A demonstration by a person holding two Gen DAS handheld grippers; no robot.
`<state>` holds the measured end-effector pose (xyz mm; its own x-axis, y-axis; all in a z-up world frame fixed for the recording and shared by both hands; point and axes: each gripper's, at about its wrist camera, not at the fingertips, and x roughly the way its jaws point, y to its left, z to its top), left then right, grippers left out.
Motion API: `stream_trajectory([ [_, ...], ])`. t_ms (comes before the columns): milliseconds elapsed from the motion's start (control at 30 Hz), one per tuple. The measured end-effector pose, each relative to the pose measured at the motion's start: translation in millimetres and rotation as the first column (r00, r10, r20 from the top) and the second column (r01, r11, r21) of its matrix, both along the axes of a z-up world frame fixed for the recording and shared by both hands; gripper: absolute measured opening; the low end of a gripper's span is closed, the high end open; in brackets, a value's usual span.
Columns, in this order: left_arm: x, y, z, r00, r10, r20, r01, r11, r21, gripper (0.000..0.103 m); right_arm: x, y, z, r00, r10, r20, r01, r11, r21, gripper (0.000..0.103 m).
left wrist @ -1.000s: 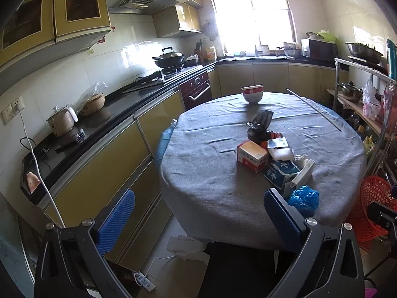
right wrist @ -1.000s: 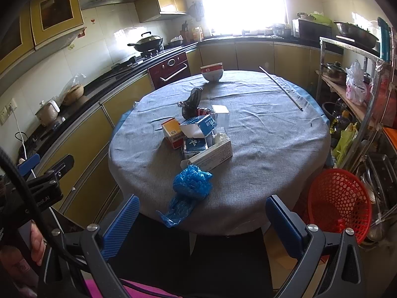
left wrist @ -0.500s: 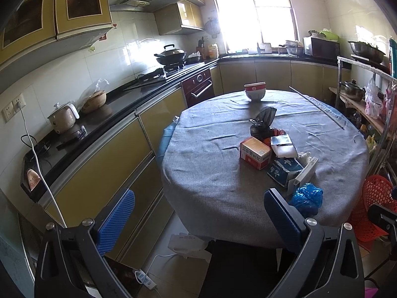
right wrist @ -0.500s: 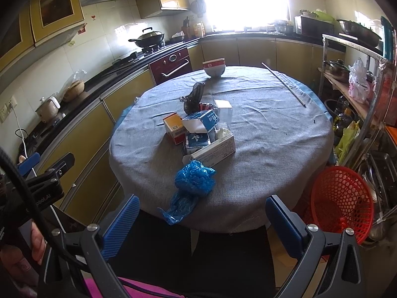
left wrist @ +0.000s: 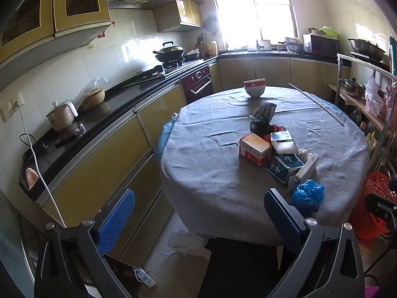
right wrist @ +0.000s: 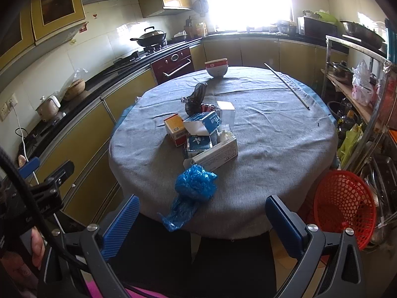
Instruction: Collect trash
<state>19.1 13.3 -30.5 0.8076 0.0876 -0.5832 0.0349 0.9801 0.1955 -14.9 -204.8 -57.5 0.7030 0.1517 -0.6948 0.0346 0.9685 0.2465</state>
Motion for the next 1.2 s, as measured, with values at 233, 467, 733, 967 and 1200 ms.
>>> stream_trajectory([
  [233,2,3,-4,1.000,0.002,-0.007,-0.002,1.000,-0.006,0.103,8,3,-2,1.000,0.019,0.002,-0.019,1.000,-0.010,0.102],
  [467,11,2,-18,0.999,0.004,-0.046,-0.004,1.000,0.000,0.103,26,4,-19,0.998,0.055,-0.041,-0.054,0.998,0.032,0.102],
  [733,34,10,-49,0.985,0.014,-0.172,-0.020,0.999,-0.031,0.103,68,2,-71,0.975,0.135,-0.174,-0.095,0.971,0.221,0.094],
  [967,60,14,-81,0.954,0.027,-0.299,-0.049,0.997,-0.066,0.103,102,8,-114,0.946,0.162,-0.282,-0.077,0.954,0.289,0.082],
  [1200,79,12,-92,0.940,0.012,-0.341,-0.042,0.996,-0.081,0.103,126,13,-139,0.928,0.167,-0.333,-0.060,0.949,0.308,0.069],
])
